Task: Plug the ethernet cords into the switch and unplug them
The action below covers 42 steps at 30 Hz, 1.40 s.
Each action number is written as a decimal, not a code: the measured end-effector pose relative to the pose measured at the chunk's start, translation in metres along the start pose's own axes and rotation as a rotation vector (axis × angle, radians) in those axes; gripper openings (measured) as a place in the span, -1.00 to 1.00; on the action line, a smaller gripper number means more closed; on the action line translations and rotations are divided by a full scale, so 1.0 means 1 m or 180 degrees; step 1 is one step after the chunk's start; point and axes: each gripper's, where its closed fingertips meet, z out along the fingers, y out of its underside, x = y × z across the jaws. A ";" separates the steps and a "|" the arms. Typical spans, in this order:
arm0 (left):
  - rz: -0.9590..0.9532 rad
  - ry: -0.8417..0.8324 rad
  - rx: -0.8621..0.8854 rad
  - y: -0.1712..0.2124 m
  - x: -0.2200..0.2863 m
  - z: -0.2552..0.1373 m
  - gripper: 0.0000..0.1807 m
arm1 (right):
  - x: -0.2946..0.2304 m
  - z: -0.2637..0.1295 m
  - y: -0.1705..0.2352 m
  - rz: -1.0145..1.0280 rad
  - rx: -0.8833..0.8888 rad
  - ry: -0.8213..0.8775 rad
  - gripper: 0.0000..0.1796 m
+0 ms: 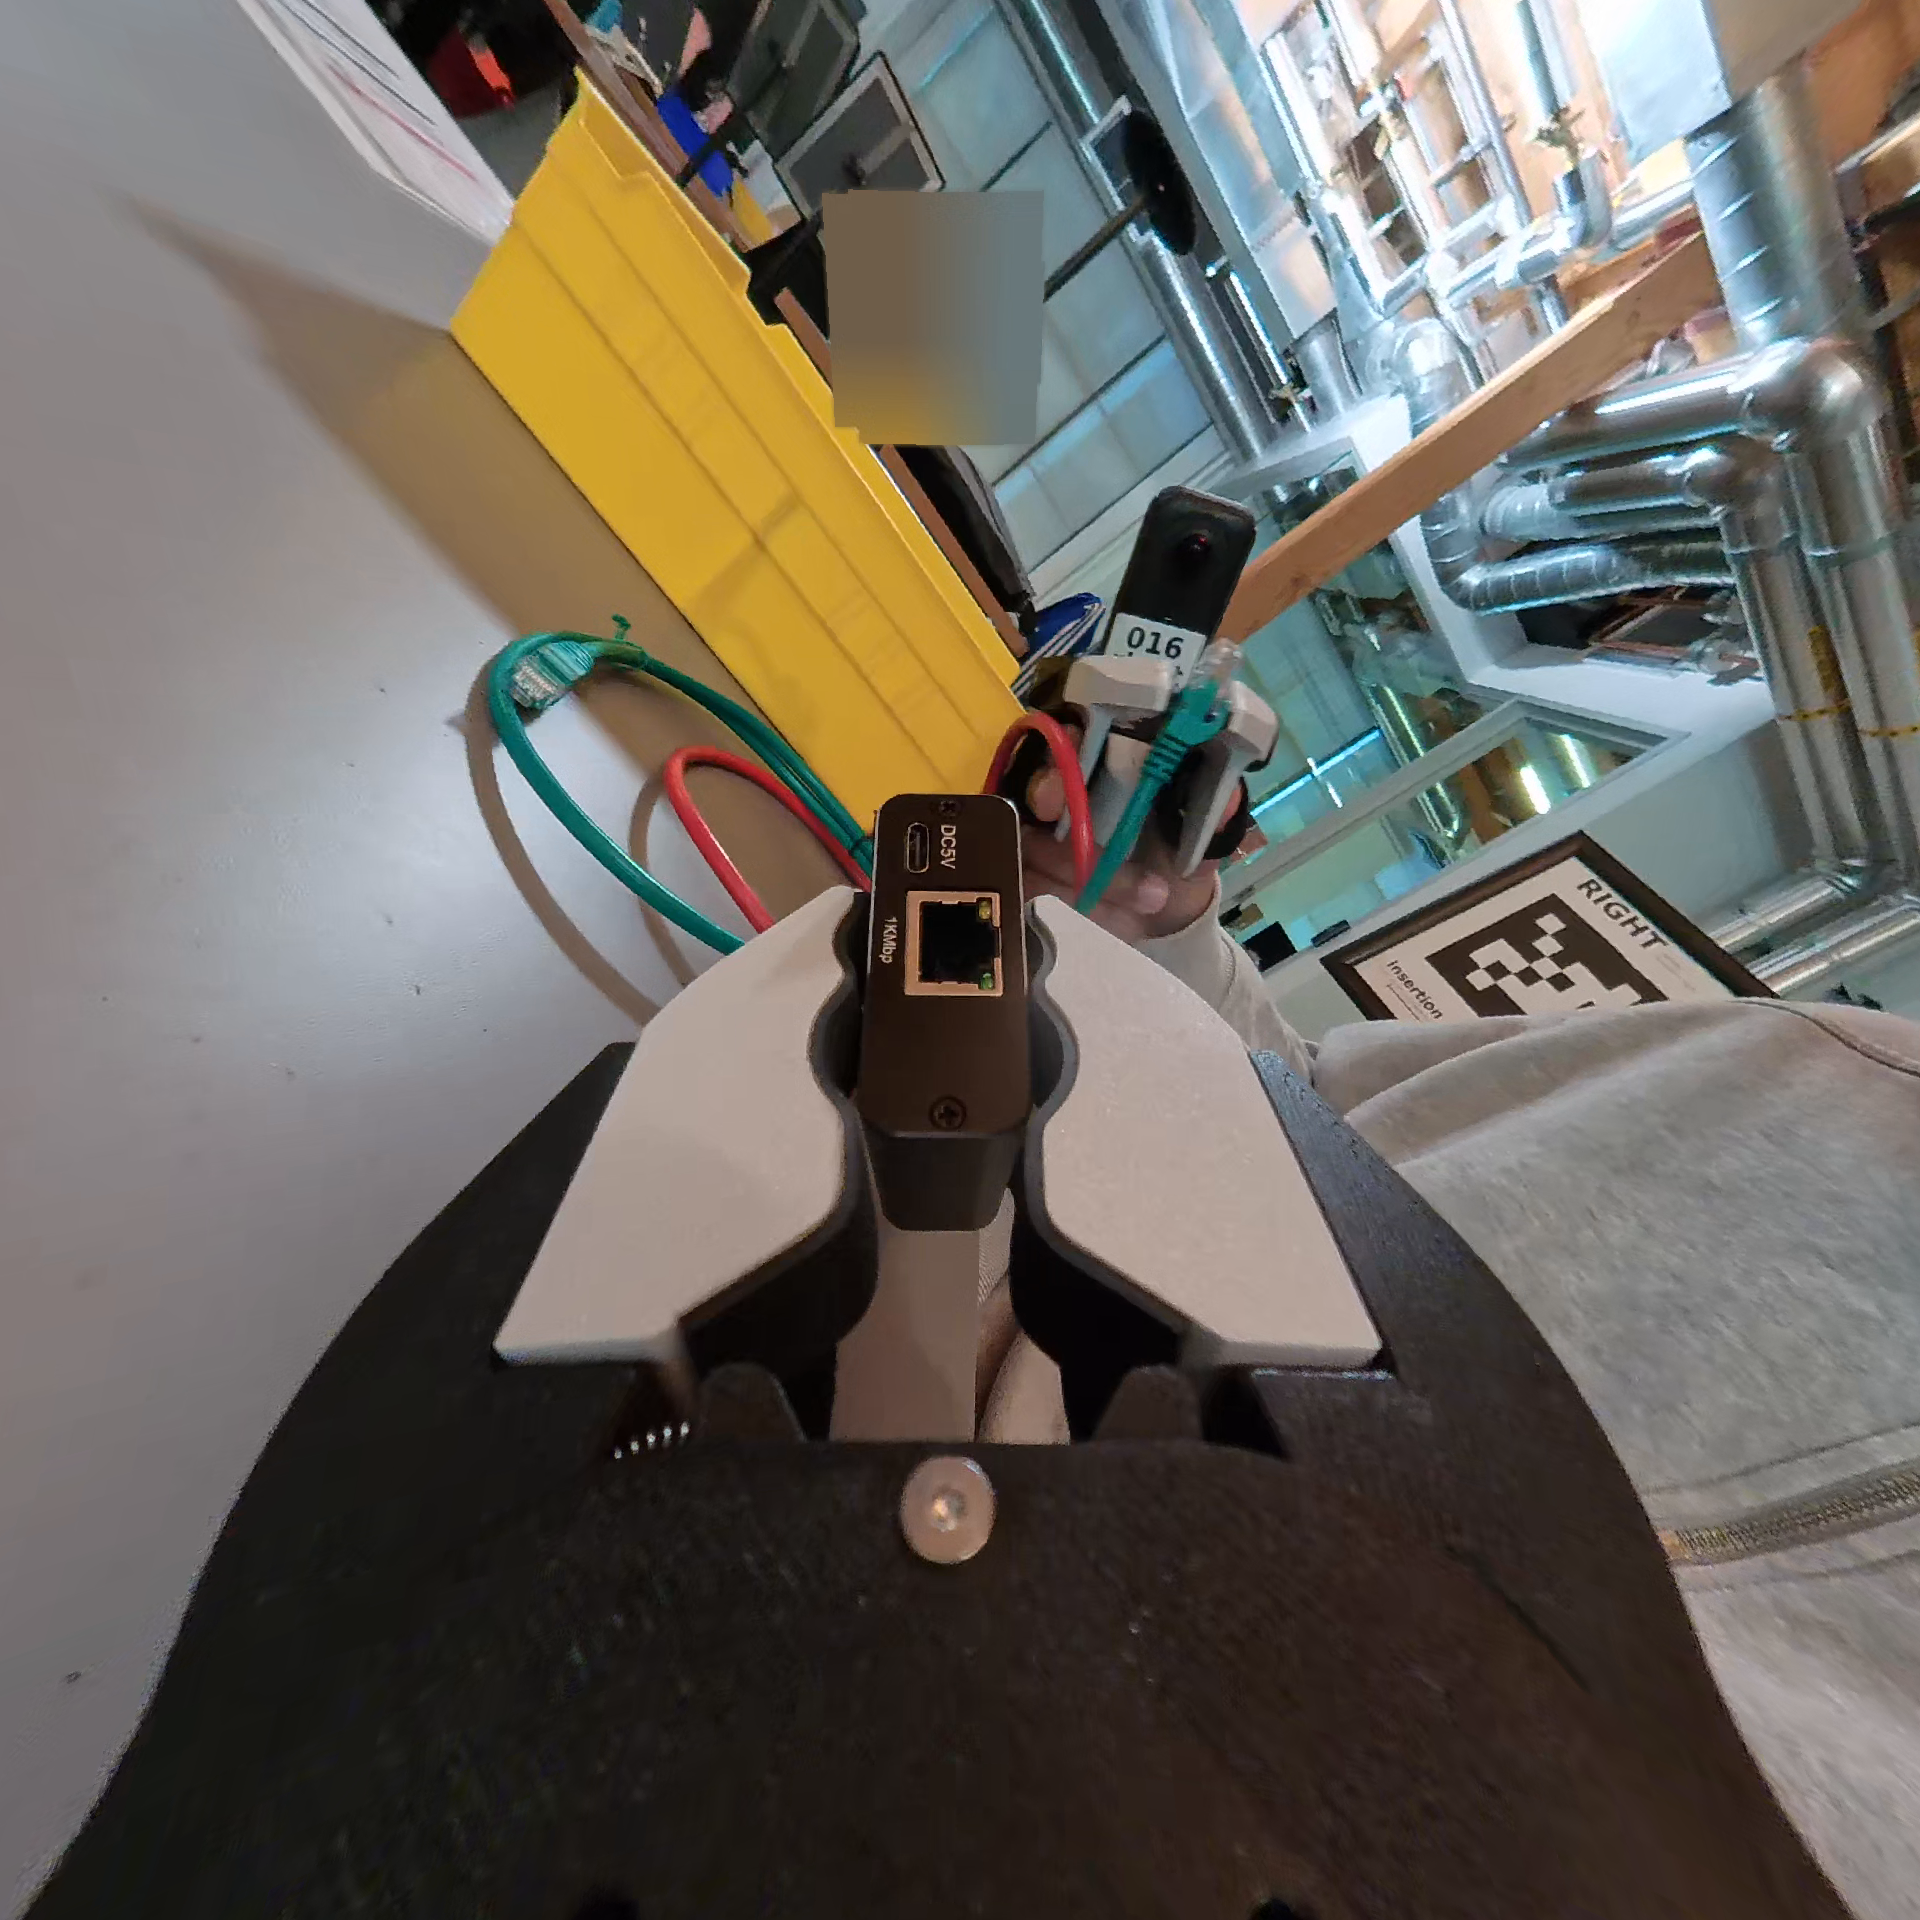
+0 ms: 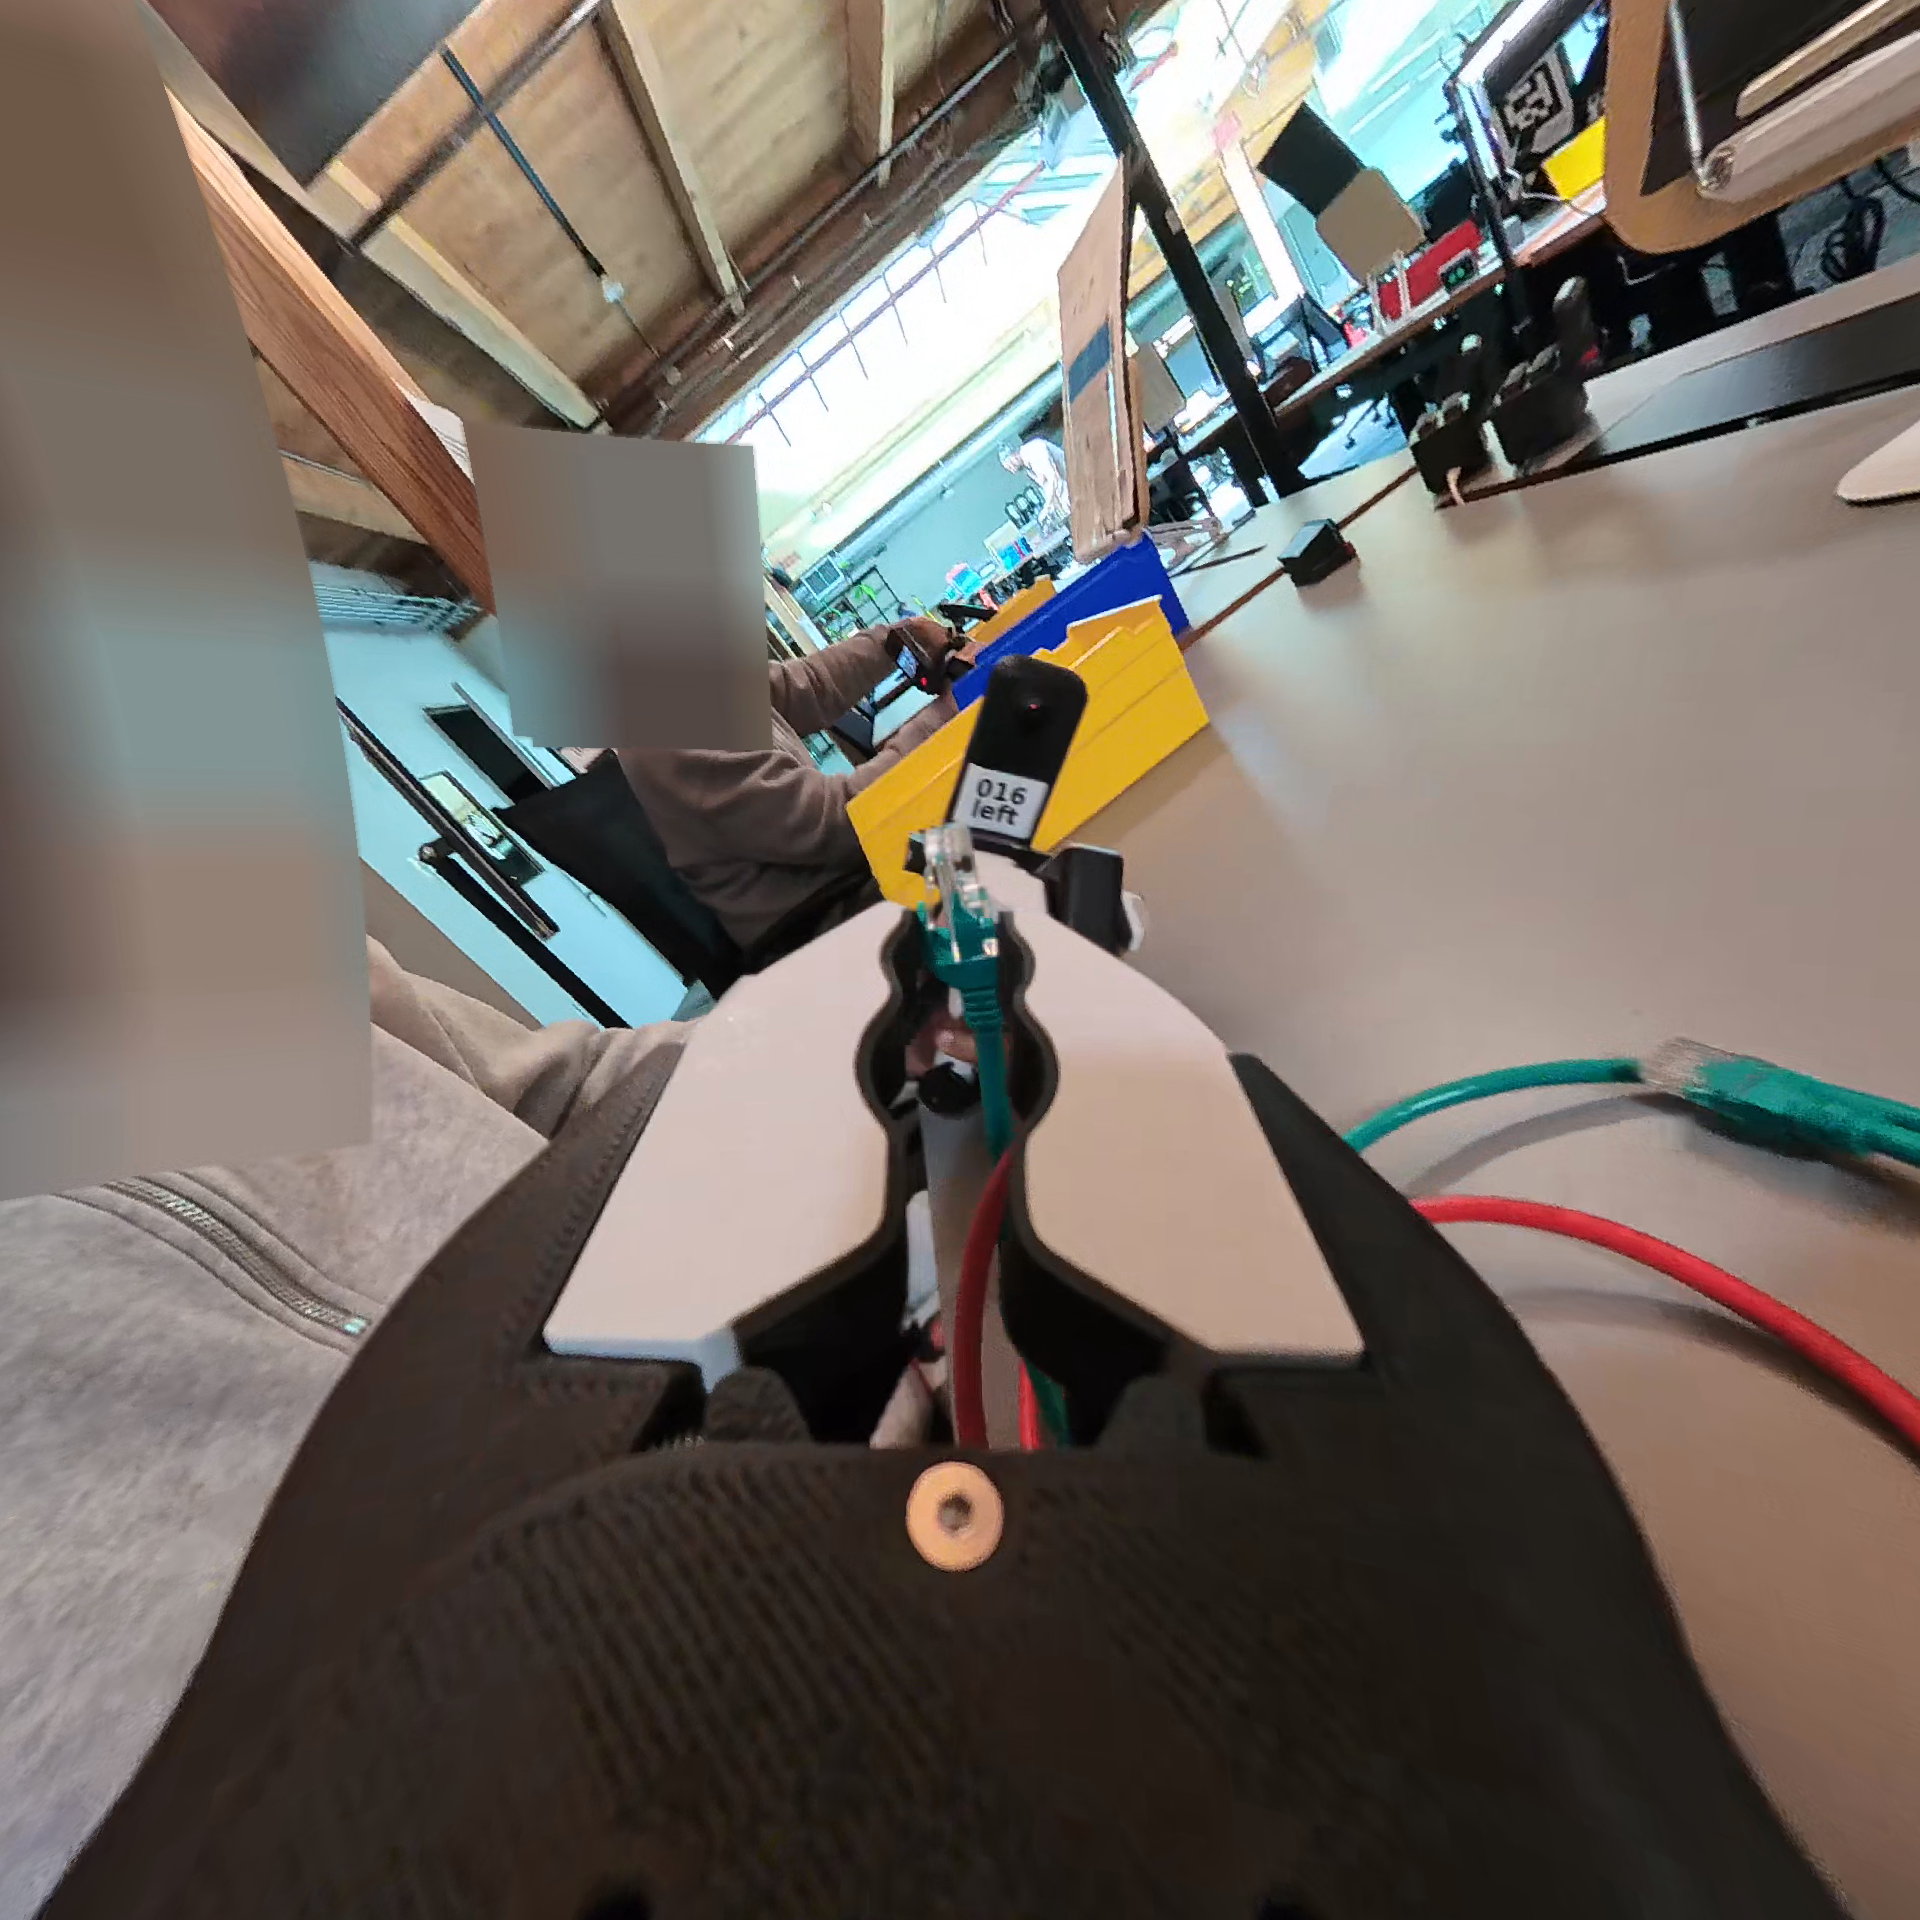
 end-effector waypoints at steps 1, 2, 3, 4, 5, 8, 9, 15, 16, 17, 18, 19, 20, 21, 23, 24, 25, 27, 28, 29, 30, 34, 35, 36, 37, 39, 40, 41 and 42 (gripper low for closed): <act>-0.0005 -0.0027 -0.0001 0.000 -0.001 0.000 -0.71 | -0.004 0.001 -0.001 -0.0019 0.0023 -0.0059 -0.84; -0.0021 -0.0049 -0.0013 0.001 -0.002 0.000 -0.71 | -0.010 0.001 -0.005 -0.0068 0.0067 -0.0116 -0.84; -0.0046 -0.0055 -0.0017 0.001 -0.004 -0.001 -0.71 | -0.014 -0.001 -0.010 -0.0140 0.0135 -0.0140 -0.84; -0.0088 -0.0038 -0.0022 0.001 -0.004 -0.002 -0.71 | -0.016 -0.004 -0.016 -0.0233 0.0226 -0.0114 -0.84; -0.0143 0.0003 -0.0039 0.002 -0.005 -0.002 -0.71 | -0.016 -0.007 -0.022 -0.0324 0.0317 -0.0048 -0.85; -0.0211 0.0106 -0.0094 0.005 -0.003 -0.001 -0.72 | -0.007 -0.016 -0.031 -0.0413 0.0442 0.0178 -0.84; -0.0195 0.0128 -0.0136 0.007 -0.002 0.001 -0.72 | -0.004 -0.016 -0.031 -0.0367 0.0438 0.0224 -0.84; -0.0112 0.0412 -0.0626 0.027 0.013 0.008 -0.71 | 0.007 -0.020 -0.032 -0.0365 0.0405 0.0446 -0.90; -0.0095 0.0423 -0.0633 0.027 0.014 0.008 -0.72 | 0.008 -0.021 -0.031 -0.0446 0.0345 0.0524 -0.90; -0.0113 0.0467 -0.0635 0.027 0.016 0.007 -0.72 | 0.011 -0.021 -0.028 -0.0538 0.0263 0.0611 -0.89; -0.0140 0.0538 -0.0634 0.026 0.019 0.006 -0.72 | 0.014 -0.020 -0.025 -0.0625 0.0168 0.0693 -0.87; -0.0165 0.0592 -0.0627 0.024 0.021 0.004 -0.71 | 0.016 -0.019 -0.021 -0.0699 0.0056 0.0767 -0.84; -0.0186 0.0596 -0.0607 0.022 0.020 0.002 -0.71 | 0.019 -0.018 -0.015 -0.0755 -0.0080 0.0835 -0.80; -0.0190 0.0562 -0.0547 0.018 0.017 -0.001 -0.71 | 0.022 -0.016 -0.009 -0.0798 -0.0246 0.0882 -0.75; -0.0246 0.0558 -0.0399 0.009 0.014 -0.008 -0.71 | 0.024 -0.013 0.012 -0.0870 -0.0713 0.0886 -0.70; -0.0290 0.0596 -0.0322 0.004 0.013 -0.012 -0.72 | 0.024 -0.012 0.026 -0.0918 -0.1023 0.0867 -0.68; -0.0330 0.0635 -0.0256 -0.001 0.013 -0.017 -0.72 | 0.026 -0.013 0.041 -0.1004 -0.1365 0.0880 -0.68; -0.0407 0.0732 -0.0224 -0.005 0.013 -0.024 -0.72 | 0.033 -0.020 0.069 -0.1304 -0.2067 0.1027 -0.66; -0.0462 0.0809 -0.0273 -0.004 0.014 -0.027 -0.72 | 0.037 -0.025 0.080 -0.1465 -0.2361 0.1103 -0.67; -0.0515 0.0876 -0.0344 -0.002 0.015 -0.029 -0.72 | 0.040 -0.029 0.089 -0.1582 -0.2594 0.1156 -0.66; -0.0529 0.0876 -0.0366 -0.001 0.014 -0.031 -0.71 | 0.042 -0.032 0.098 -0.1649 -0.2787 0.1178 -0.66; -0.0634 0.0917 -0.0114 -0.012 0.011 -0.036 -0.72 | 0.054 -0.036 0.123 -0.1751 -0.3190 0.1222 -0.65; -0.0648 0.0946 -0.0073 -0.014 0.012 -0.037 -0.71 | 0.059 -0.039 0.128 -0.1800 -0.3312 0.1277 -0.67; -0.0646 0.0953 -0.0055 -0.015 0.012 -0.037 -0.71 | 0.064 -0.041 0.131 -0.1882 -0.3389 0.1306 -0.79; -0.0635 0.0946 -0.0048 -0.016 0.012 -0.037 -0.71 | 0.065 -0.040 0.132 -0.1960 -0.3391 0.1291 -0.83; -0.0623 0.0962 -0.0032 -0.017 0.012 -0.038 -0.71 | 0.060 -0.032 0.122 -0.2026 -0.3185 0.1232 -0.86; -0.0617 0.0984 -0.0022 -0.017 0.013 -0.038 -0.72 | 0.056 -0.025 0.109 -0.2044 -0.2933 0.1234 -0.87; -0.0604 0.1011 -0.0008 -0.018 0.015 -0.039 -0.72 | 0.051 -0.018 0.092 -0.2033 -0.2617 0.1226 -0.88; -0.0587 0.1056 0.0000 -0.019 0.018 -0.039 -0.72 | 0.044 -0.012 0.070 -0.2002 -0.2263 0.1215 -0.89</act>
